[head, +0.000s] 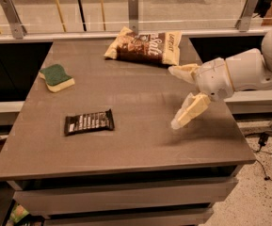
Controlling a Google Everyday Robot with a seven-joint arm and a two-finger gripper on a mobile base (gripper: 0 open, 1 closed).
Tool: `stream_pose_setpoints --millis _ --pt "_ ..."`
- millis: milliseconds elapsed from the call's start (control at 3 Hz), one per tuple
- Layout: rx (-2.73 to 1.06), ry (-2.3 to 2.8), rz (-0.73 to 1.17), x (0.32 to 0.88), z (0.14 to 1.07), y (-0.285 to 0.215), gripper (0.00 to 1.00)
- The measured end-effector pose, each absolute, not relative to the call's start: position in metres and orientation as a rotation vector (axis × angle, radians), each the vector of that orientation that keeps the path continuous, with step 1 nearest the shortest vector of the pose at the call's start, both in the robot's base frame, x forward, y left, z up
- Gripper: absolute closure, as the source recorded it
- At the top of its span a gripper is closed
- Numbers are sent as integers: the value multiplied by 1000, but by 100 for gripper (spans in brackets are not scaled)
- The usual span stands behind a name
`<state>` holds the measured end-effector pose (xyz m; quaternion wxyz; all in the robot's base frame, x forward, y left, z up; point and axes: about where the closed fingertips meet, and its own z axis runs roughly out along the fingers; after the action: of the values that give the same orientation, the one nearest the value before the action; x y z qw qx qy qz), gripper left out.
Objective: Pick rxbar chocolate
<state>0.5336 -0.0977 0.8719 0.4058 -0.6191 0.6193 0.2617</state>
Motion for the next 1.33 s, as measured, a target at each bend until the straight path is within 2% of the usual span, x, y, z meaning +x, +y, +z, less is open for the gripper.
stream_pose_setpoints --millis 1333 --pt "-1431 1416 773 536 857 -9 0"
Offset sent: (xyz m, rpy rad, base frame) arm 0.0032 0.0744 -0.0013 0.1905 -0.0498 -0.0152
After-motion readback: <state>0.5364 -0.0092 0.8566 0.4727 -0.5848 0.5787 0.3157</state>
